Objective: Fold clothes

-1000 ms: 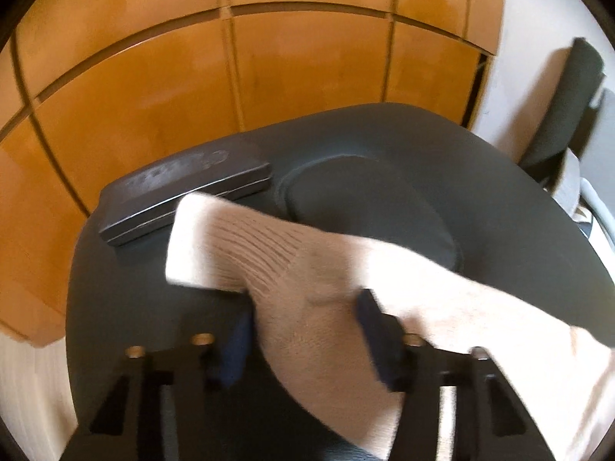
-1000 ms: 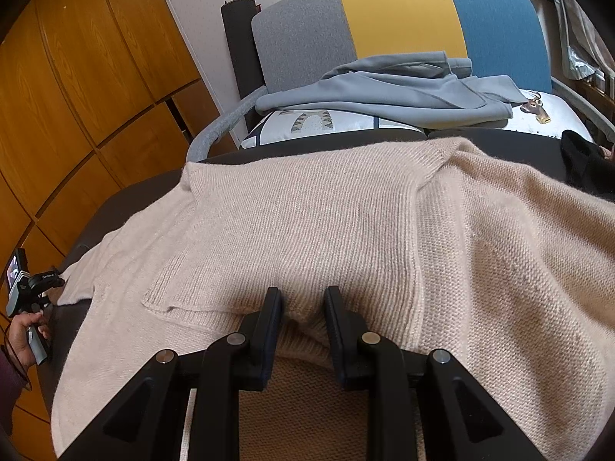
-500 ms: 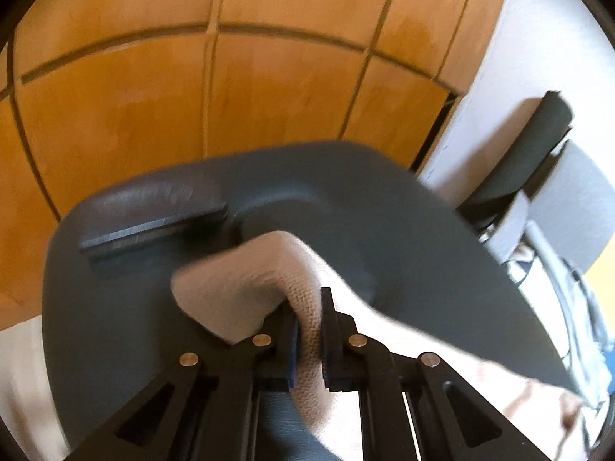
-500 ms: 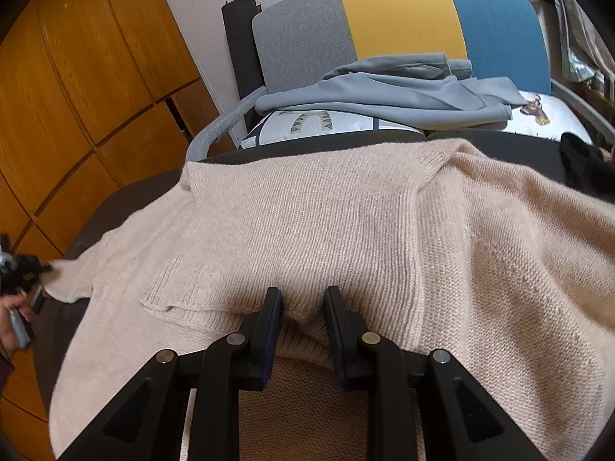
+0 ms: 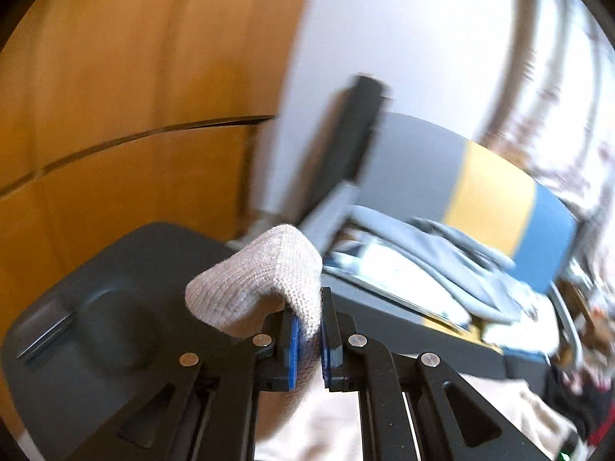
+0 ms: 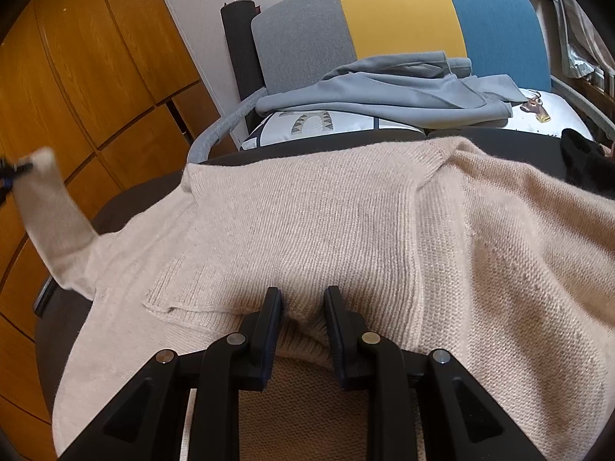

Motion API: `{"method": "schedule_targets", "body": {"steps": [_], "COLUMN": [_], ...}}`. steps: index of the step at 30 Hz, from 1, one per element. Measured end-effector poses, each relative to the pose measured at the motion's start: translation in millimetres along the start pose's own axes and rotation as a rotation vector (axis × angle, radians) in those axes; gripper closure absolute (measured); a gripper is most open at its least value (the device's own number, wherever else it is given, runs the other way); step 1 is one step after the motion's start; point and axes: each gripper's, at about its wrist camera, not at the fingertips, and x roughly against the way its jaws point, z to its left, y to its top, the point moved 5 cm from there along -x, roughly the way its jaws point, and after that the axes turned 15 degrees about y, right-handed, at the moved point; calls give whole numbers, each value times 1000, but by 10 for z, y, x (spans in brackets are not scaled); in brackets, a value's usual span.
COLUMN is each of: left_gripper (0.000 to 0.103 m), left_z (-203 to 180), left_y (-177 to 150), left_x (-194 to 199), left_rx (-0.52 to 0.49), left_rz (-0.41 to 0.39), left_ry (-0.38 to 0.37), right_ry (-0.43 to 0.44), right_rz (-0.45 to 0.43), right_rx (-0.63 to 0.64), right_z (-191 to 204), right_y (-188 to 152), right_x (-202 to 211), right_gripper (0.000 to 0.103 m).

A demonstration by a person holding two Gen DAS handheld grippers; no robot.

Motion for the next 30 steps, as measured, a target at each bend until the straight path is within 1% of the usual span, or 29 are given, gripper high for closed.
{"method": "schedule_targets", "body": {"steps": [5, 9, 13, 17, 18, 20, 22, 23, 26, 27, 28, 30], "left_gripper": [94, 94, 94, 92, 90, 78, 45, 41, 33, 27, 22, 16], "left_z": [-971, -1674, -2272, -2570, -2576, -2604, -2601, -2579, -2405, -2320, -2184, -1880], "left_y": [-276, -669, -1029, -1404, -1468, -1593, -1713, -1739, -1749, -1738, -1717, -1716], "left_x": [164, 271, 284, 154, 91, 9, -58, -52, 96, 156, 222, 277], "left_rx": [-149, -258, -351, -420, -424, -422, -409, -398, -361, -348, -326, -277], "left_rz": [20, 72, 108, 176, 198, 243, 280, 276, 220, 198, 164, 126], "left_ry": [-109, -196, -234, -232, -232, -239, -268, -286, -349, -365, -370, -346], "right_ry": [17, 38, 64, 72, 74, 82, 94, 102, 119, 122, 124, 123], "right_rz": [-5, -13, -26, -35, -36, -38, -41, -44, -50, -51, -52, -51], "right_rx": [-14, -33, -59, -76, -77, -83, -94, -101, -116, -119, -120, -120], "right_z": [-20, -45, -85, -107, -110, -120, -136, -145, -157, -159, -159, -155], "right_y": [8, 13, 17, 4, 3, -1, -1, -2, -6, -8, -10, -9], "right_x": [19, 35, 56, 79, 80, 85, 91, 96, 102, 105, 108, 112], "right_gripper": [80, 80, 80, 82, 82, 82, 82, 82, 82, 82, 82, 82]}}
